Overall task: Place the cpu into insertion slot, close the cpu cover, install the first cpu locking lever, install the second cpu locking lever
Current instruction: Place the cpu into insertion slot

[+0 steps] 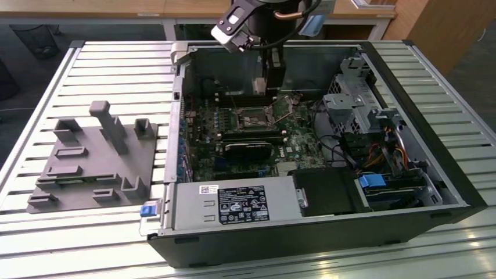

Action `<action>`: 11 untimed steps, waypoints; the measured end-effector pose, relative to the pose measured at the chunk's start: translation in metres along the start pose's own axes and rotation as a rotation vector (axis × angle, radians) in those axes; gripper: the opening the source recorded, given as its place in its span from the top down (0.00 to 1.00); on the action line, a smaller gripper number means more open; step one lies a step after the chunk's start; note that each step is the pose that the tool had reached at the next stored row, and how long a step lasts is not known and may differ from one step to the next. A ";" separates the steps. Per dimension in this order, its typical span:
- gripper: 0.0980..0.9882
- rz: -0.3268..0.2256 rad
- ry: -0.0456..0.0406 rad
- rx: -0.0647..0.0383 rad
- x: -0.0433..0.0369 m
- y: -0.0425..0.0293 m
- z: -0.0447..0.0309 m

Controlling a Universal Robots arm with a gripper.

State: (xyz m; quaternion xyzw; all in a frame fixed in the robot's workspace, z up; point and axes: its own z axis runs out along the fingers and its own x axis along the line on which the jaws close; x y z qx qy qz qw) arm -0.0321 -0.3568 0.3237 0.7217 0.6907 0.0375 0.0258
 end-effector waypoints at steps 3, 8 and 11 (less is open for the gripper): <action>0.50 0.000 0.0001 0.000 0.0000 -0.0001 0.0012; 0.50 0.000 0.0004 0.000 -0.0001 -0.0003 0.0031; 0.50 0.000 0.0004 0.000 0.0000 -0.0004 0.0043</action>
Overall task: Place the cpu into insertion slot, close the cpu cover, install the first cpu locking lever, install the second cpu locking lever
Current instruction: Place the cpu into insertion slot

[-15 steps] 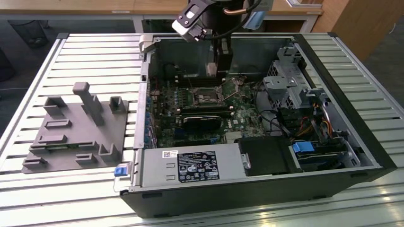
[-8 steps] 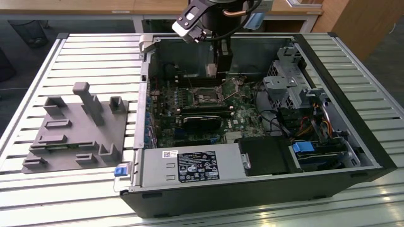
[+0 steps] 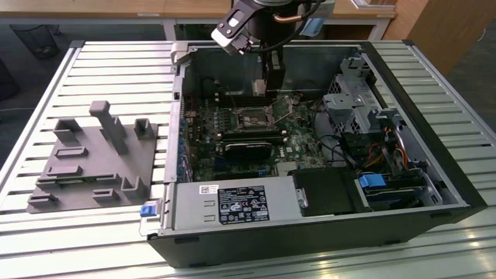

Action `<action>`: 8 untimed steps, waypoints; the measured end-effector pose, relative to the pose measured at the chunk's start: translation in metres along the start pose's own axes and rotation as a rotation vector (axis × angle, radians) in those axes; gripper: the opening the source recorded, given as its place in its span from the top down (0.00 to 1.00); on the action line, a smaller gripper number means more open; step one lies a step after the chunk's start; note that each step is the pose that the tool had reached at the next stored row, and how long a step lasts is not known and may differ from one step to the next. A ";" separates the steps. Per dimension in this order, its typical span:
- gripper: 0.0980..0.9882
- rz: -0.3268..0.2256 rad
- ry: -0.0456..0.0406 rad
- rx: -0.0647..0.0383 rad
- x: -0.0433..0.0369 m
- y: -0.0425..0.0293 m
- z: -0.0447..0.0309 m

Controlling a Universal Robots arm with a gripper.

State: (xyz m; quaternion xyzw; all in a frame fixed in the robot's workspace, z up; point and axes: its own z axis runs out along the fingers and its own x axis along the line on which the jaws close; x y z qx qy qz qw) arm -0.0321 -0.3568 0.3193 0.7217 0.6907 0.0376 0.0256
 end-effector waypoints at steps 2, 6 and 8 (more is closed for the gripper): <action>0.50 0.000 0.0000 0.000 0.0000 -0.0001 0.0007; 0.50 -0.001 0.0001 0.000 0.0000 -0.0002 0.0023; 0.50 -0.007 0.0007 0.000 0.0000 -0.0003 0.0032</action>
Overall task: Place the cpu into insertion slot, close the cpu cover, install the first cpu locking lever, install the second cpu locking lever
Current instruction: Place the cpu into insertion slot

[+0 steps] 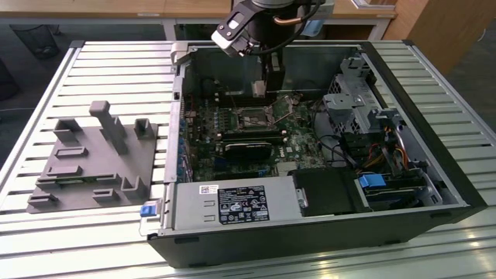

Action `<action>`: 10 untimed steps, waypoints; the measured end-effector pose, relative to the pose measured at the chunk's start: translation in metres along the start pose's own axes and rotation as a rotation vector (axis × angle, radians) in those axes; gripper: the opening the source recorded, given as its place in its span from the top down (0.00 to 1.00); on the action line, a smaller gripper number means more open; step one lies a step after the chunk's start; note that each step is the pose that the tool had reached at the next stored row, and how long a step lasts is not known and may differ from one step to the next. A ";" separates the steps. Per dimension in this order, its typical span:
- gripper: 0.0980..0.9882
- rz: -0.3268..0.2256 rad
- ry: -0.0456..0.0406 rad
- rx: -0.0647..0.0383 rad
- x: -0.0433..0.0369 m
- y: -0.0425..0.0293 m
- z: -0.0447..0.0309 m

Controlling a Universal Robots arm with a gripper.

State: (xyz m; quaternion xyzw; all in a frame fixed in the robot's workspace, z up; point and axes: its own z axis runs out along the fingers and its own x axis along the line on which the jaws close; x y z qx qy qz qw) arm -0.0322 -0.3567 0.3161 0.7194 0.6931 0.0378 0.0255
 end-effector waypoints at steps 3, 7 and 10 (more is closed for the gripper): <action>0.50 -0.028 0.0025 0.001 0.0000 -0.0001 0.0017; 0.50 -0.038 0.0034 0.001 0.0000 -0.0003 0.0035; 0.50 -0.038 0.0032 0.002 0.0000 -0.0004 0.0047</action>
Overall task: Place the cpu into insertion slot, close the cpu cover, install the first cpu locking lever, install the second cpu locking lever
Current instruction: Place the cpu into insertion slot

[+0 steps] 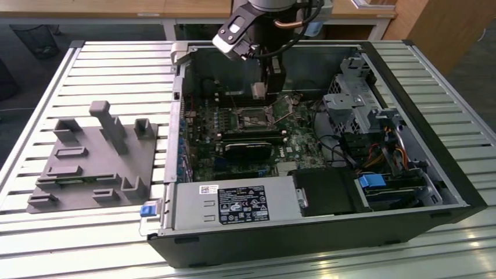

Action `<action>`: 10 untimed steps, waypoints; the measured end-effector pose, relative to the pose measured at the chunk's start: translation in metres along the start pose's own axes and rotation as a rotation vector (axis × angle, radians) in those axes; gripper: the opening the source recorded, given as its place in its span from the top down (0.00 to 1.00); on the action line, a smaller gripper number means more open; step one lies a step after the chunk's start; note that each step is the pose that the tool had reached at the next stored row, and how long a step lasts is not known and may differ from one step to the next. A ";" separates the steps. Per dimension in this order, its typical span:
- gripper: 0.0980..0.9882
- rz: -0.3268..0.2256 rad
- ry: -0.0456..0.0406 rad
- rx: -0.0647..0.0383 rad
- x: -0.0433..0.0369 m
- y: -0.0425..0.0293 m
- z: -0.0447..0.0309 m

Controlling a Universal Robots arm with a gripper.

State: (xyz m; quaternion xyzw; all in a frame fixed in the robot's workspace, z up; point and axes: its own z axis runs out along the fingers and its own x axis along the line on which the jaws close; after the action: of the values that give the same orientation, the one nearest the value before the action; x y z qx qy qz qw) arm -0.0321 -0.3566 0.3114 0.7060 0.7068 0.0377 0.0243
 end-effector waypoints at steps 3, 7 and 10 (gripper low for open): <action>0.50 0.000 -0.0004 0.000 0.0000 -0.0001 0.0010; 0.50 -0.001 -0.0009 0.001 0.0000 -0.0002 0.0022; 0.50 -0.001 -0.0009 0.001 0.0000 -0.0003 0.0028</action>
State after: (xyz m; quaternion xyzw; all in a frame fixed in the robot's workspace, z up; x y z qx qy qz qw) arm -0.0322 -0.3566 0.3086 0.7056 0.7072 0.0370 0.0243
